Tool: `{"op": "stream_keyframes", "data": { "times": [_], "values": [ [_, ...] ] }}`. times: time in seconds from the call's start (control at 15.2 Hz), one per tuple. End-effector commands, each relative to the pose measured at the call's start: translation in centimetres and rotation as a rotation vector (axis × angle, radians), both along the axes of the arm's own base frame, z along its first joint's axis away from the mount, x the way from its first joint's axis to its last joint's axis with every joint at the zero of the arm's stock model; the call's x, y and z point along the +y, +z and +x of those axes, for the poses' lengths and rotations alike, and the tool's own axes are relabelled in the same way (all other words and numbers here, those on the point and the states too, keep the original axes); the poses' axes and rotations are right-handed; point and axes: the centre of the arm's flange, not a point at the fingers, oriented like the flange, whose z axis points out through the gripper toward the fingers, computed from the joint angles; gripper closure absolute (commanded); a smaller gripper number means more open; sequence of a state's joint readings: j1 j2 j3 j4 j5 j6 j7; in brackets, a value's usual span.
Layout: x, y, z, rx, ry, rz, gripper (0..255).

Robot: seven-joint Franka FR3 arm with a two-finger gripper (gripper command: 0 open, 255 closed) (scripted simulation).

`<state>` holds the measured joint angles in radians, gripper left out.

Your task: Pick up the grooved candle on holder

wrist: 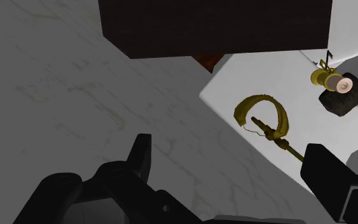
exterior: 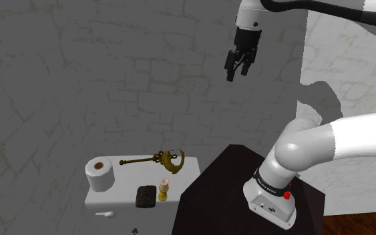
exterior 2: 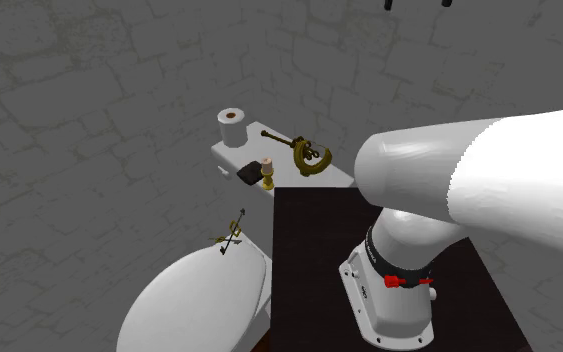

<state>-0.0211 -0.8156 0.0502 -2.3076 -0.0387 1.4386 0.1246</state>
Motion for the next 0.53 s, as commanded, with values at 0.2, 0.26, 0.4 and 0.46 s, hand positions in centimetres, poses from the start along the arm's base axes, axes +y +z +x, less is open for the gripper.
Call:
{"op": "stream_keyframes", "data": {
  "times": [0.2, 0.26, 0.4, 0.46],
  "values": [
    [2.1, -3.3, -0.3, -0.005, -0.027, 0.004, 0],
    [2.8, -4.4, -0.3, -0.007, -0.036, 0.005, 0],
    [4.3, -6.6, -0.4, -0.011, -0.054, 0.007, 0],
    [5.0, -7.6, -0.5, -0.013, -0.063, 0.008, 0]
  ]
}}
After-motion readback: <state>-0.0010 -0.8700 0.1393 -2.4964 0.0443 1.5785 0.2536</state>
